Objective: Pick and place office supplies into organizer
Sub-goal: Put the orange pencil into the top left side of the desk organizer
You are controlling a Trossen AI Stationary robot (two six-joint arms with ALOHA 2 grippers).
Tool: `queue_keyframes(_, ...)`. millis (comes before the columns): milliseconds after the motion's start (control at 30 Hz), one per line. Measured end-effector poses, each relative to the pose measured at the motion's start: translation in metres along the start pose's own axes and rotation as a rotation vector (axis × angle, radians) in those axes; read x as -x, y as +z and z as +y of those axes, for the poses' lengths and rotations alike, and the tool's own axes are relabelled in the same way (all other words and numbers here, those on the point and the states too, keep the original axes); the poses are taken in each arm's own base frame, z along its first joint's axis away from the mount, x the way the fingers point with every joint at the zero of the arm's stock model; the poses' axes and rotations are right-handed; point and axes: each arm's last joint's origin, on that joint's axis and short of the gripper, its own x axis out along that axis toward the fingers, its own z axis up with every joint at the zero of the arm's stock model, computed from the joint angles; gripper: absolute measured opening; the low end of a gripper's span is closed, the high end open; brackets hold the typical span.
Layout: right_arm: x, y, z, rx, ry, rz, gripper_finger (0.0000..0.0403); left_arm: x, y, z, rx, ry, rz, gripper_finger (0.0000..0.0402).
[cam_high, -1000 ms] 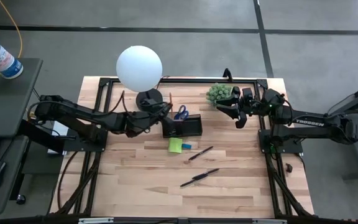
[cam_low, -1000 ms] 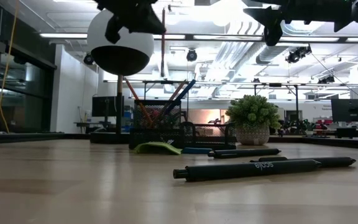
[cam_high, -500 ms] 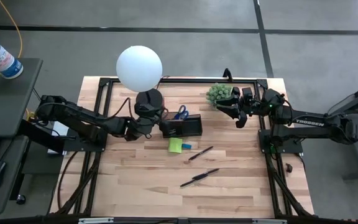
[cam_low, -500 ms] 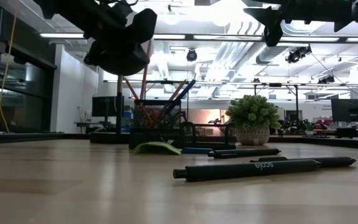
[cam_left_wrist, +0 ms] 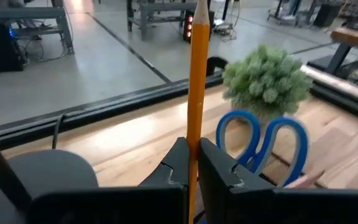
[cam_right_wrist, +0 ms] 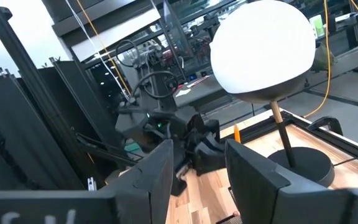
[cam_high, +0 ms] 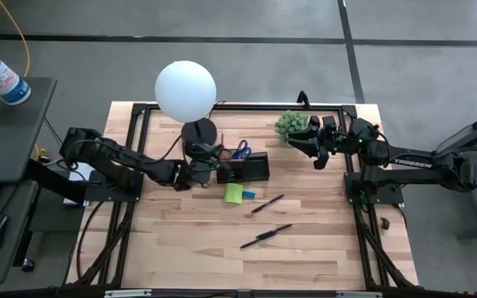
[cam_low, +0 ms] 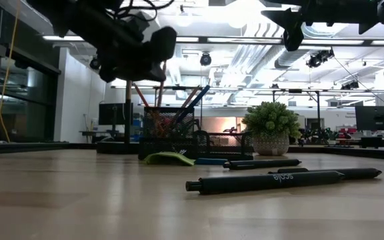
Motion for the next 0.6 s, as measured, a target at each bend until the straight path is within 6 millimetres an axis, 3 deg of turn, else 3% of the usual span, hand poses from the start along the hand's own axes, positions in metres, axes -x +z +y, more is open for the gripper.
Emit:
queue_keyframes(333,0.0,0.0,0.0,-0.001,0.0,0.001,0.0138,-0.006,-0.014,-0.003,-0.018,0.012,0.023,0.0006)
queue_keyframes(600,0.0,0.0,0.0,-0.001,0.0,0.001,0.0138,-0.006,-0.014,-0.003,0.008,0.011,0.024,0.0067)
